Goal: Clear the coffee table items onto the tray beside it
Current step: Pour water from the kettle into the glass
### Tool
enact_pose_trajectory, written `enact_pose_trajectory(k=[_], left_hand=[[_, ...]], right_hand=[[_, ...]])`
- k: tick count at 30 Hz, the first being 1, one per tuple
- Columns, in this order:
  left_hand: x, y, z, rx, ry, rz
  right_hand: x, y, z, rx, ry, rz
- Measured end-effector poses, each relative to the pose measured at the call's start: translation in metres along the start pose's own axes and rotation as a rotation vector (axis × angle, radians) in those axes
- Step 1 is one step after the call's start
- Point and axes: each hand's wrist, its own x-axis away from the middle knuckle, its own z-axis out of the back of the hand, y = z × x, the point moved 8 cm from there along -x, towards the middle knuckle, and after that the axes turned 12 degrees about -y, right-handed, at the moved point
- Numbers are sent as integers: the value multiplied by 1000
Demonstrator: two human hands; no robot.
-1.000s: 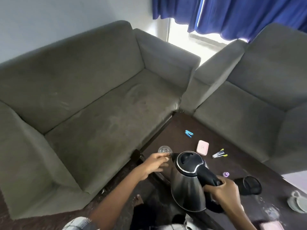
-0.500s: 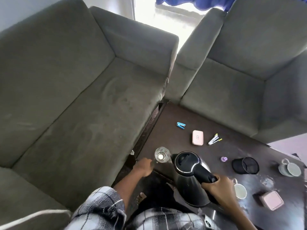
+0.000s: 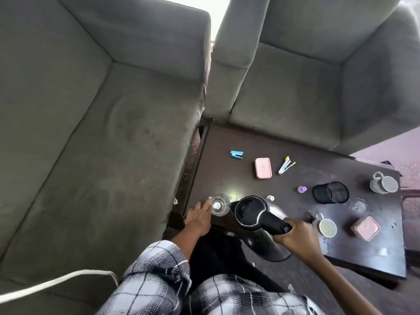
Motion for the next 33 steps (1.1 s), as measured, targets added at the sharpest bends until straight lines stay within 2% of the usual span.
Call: enact_pose_trajectory(k=[5, 9, 17, 33], left_hand=[[-19, -13, -22, -95, -106, -23], [-28, -18, -27, -140, -126, -75], [-33, -21, -34, -247, -65, -89], [-34, -15, -26, -260, -90, -98]], right_hand=[[-6, -3, -8, -10, 17, -39], [-8, -1, -17, 12, -7, -80], [-13, -1, -29, 13, -5, -102], [-10, 4, -40, 2, -35, -144]])
